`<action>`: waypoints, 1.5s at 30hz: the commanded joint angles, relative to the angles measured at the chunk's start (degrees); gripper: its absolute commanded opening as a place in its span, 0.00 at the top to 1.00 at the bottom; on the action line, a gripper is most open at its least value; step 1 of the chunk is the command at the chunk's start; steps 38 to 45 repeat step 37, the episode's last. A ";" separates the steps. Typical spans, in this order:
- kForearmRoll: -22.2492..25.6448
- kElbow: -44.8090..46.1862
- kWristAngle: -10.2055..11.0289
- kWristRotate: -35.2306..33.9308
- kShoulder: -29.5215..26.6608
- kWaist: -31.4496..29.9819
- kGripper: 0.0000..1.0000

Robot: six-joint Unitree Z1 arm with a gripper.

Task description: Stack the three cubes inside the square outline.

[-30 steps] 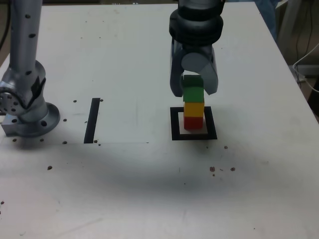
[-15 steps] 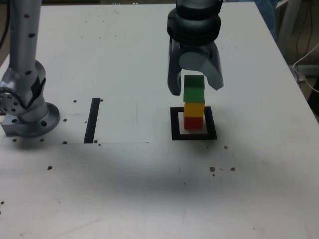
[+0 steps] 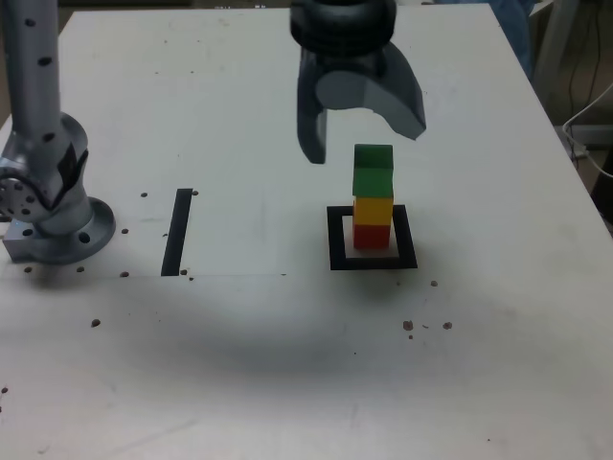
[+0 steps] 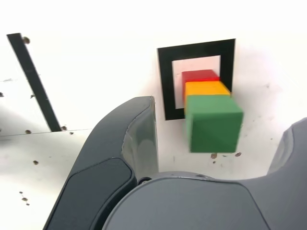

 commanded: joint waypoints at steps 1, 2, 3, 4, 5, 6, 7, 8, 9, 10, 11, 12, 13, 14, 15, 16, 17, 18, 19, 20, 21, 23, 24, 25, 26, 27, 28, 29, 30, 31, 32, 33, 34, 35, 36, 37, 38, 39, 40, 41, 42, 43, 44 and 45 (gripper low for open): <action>0.17 2.03 -0.34 0.45 -2.78 0.39 0.01; 0.17 3.05 -0.47 0.68 -3.86 0.56 0.01; 0.22 4.04 -0.57 1.00 -4.94 0.74 0.01; 0.30 5.00 -0.64 1.36 -5.97 0.89 0.01; 0.39 5.92 -0.70 1.73 -6.93 1.00 0.01; 0.48 6.83 -0.79 2.08 -7.83 1.07 0.01; 0.56 7.77 -0.90 2.40 -8.66 1.11 0.01; 0.63 8.79 -1.04 2.67 -9.44 1.13 0.01; 0.63 9.96 -1.21 2.87 -10.21 1.14 0.01; 0.55 11.32 -1.42 3.00 -10.96 1.14 0.01; 0.37 12.87 -1.63 3.05 -11.70 1.14 0.01; 0.12 14.56 -1.83 3.07 -12.41 1.13 0.01; -0.18 16.37 -2.00 3.07 -13.12 1.12 0.01; -0.67 18.88 -2.20 3.07 -14.02 1.12 0.01; -1.11 20.75 -2.31 3.07 -14.66 1.11 0.01; -1.59 22.57 -2.39 3.07 -15.26 1.10 0.01; -2.09 24.32 -2.50 3.07 -15.82 1.09 0.01; -2.64 25.98 -2.67 3.07 -16.31 1.09 0.01; -3.31 27.58 -2.91 3.07 -16.71 1.10 0.01; -4.13 29.12 -3.21 3.07 -16.99 1.09 0.01; -5.08 30.62 -3.55 3.07 -17.18 1.09 0.01; -7.14 33.46 -4.31 3.07 -17.37 1.08 0.01; -8.24 34.82 -4.64 3.07 -17.40 1.07 0.01; -9.40 36.16 -4.91 3.07 -17.43 1.01 0.01; -10.59 37.51 -5.12 3.07 -17.45 0.89 0.01; -11.79 38.87 -5.33 3.07 -17.44 0.77 0.01; -13.16 40.33 -5.57 3.07 -17.42 0.65 0.01; -14.68 41.83 -5.83 3.06 -17.39 0.53 0.01; -16.17 43.29 -6.06 3.04 -17.39 0.40 0.01; -17.53 44.61 -6.26 3.03 -17.43 0.31 0.01; -18.68 45.72 -6.42 3.02 -17.47 0.26 0.01; -19.58 46.60 -6.53 3.00 -17.56 0.26 0.01; -20.25 47.37 -6.52 2.99 -17.75 0.26 0.01; -20.33 47.63 -6.42 2.98 -17.88 0.26 0.01; -20.18 47.73 -6.30 2.98 -17.98 0.26 0.01; -19.92 47.77 -6.18 2.98 -18.05 0.26 0.01; -19.92 47.77 -6.18 2.98 -18.05 0.26 0.01; -19.92 47.77 -6.18 2.98 -18.05 0.26 0.01; -19.92 47.77 -6.18 2.98 -18.05 0.26 0.01; -19.92 47.77 -6.18 2.98 -18.05 0.26 0.01; -19.92 47.77 -6.18 2.98 -18.05 0.26 0.01; -19.92 47.77 -6.18 2.98 -18.05 0.26 0.01; -19.92 47.77 -6.18 2.98 -18.05 0.26 0.01; -19.92 47.77 -6.18 2.98 -18.05 0.26 0.01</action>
